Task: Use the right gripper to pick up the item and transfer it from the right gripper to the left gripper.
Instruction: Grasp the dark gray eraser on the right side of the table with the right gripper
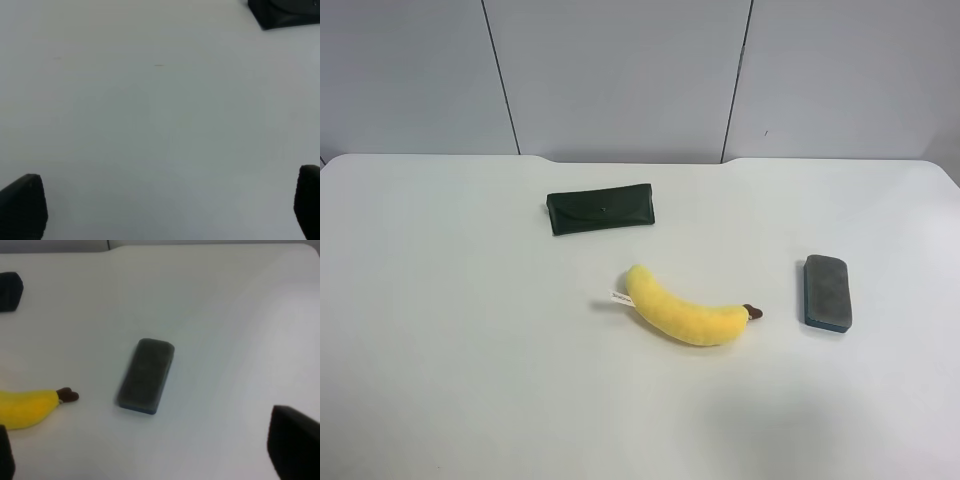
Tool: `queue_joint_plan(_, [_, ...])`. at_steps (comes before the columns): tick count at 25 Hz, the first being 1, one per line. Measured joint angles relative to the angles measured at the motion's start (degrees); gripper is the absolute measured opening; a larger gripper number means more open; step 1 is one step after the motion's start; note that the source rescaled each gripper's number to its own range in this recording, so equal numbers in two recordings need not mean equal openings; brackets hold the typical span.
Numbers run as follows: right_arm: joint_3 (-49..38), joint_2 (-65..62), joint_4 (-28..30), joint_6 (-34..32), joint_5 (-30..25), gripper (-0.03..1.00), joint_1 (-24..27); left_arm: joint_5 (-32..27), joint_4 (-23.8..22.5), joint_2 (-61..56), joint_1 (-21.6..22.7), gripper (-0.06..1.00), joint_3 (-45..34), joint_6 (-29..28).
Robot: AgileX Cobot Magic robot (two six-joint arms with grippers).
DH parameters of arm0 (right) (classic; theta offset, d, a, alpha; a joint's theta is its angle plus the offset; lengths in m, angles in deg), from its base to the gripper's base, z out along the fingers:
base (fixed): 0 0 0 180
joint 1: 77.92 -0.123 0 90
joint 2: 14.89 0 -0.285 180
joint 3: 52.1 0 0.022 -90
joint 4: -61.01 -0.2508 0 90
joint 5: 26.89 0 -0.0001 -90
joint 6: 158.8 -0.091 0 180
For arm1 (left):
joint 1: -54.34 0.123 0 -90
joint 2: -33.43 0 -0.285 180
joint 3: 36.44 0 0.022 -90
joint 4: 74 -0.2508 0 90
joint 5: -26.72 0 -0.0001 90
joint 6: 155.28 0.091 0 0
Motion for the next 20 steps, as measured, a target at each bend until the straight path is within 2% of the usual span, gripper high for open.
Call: queue_joint_plan(20, [0.0,0.0,0.0,0.0,0.0,1.00,0.0,0.0,0.0,0.0,0.0,1.00,0.0,0.0])
